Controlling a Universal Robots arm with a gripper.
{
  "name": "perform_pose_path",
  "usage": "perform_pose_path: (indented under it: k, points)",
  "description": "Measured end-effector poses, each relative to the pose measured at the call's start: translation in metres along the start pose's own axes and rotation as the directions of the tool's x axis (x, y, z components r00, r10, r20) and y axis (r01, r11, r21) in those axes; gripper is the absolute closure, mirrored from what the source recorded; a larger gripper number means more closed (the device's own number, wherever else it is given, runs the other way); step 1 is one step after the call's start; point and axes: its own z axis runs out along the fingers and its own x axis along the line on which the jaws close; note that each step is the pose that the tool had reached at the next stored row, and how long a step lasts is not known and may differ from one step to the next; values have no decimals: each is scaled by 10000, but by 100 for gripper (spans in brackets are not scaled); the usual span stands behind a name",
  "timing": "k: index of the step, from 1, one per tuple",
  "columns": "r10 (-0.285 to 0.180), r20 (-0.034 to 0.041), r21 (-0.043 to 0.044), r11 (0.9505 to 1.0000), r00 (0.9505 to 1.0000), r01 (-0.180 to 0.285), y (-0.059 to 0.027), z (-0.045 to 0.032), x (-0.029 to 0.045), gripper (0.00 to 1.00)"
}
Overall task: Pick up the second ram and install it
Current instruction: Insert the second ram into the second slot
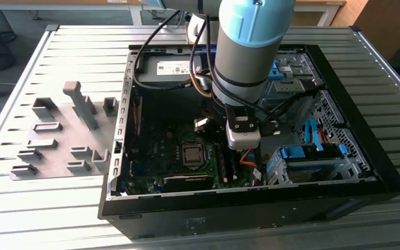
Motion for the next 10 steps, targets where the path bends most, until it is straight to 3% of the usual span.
perform_pose_path:
  k: [4, 8, 10]
  points:
    - [0, -4, 9, 10000, 10000, 0, -1, -9, 0, 89]
    - [0, -3, 19, 10000, 10000, 0, -2, -131, 0, 89]
    - [-1, -3, 26, 10000, 10000, 1, -10, -150, 1, 89]
